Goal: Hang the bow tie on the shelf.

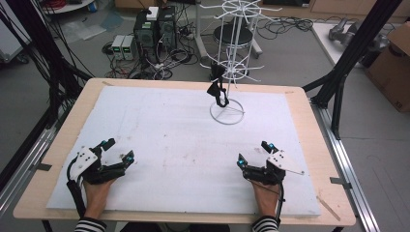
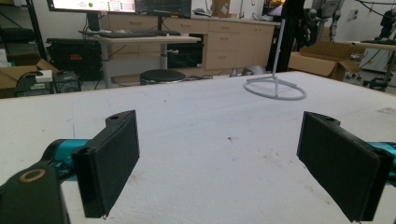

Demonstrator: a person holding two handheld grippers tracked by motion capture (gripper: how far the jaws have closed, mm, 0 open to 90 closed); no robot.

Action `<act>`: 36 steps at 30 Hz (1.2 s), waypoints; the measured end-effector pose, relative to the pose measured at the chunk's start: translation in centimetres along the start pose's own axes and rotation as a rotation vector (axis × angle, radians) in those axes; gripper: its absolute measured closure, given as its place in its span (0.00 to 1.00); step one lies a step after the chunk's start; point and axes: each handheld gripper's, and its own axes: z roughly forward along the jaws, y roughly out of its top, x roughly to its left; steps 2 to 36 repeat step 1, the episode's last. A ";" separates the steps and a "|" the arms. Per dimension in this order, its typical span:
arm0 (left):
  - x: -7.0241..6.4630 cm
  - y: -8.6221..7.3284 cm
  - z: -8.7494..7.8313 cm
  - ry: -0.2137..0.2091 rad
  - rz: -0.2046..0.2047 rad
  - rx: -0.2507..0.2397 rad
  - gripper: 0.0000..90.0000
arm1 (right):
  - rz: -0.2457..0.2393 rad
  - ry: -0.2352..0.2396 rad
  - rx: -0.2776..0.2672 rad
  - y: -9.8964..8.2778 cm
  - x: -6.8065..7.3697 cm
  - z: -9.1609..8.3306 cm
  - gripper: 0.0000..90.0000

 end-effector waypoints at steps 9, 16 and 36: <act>0.0 0.0 0.0 0.001 0.001 0.000 0.15 | -0.002 -0.002 0.001 0.0 0.0 0.0 0.01; 0.0 0.0 0.0 0.001 0.001 0.000 0.15 | -0.002 -0.002 0.001 0.0 0.0 0.0 0.01; 0.0 0.0 0.0 0.001 0.001 0.000 0.15 | -0.002 -0.002 0.001 0.0 0.0 0.0 0.01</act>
